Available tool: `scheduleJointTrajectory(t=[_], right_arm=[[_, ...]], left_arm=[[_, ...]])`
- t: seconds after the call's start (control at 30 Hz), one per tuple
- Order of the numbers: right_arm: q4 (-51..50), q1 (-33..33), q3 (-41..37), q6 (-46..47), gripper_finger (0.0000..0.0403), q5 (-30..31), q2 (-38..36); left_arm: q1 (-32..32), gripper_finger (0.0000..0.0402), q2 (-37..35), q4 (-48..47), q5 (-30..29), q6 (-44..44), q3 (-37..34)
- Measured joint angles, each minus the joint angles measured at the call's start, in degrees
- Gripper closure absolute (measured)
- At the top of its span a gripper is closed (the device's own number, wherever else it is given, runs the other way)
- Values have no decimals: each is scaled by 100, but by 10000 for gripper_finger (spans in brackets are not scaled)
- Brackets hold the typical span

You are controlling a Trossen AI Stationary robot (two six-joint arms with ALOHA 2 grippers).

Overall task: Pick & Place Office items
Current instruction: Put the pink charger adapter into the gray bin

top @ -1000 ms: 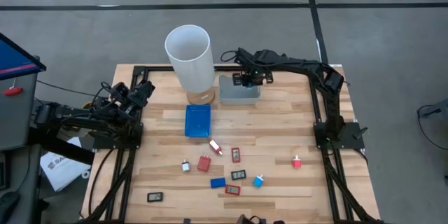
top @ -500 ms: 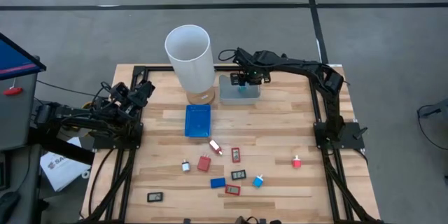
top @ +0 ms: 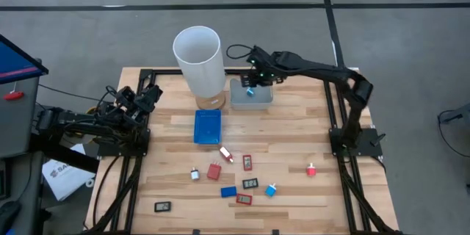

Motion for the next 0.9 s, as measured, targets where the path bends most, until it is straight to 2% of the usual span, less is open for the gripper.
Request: scheduleJointTrajectory(t=[0.13,0.37,0.63,0.9], right_arm=[[-502,531,2,-49,237,80,-639],[-2437,1759,2,613,237,769,-1343],[-3410,3338,2,2205,225,1038,-1516],[-3994,4876,2,4508,197,1058,-1387]], left_arm=[[2,358,1,0,-2,25,0],[9,358,0,-37,-2,51,0],[9,358,1,-59,-2,35,0],[2,358,1,-57,165,-107,0]])
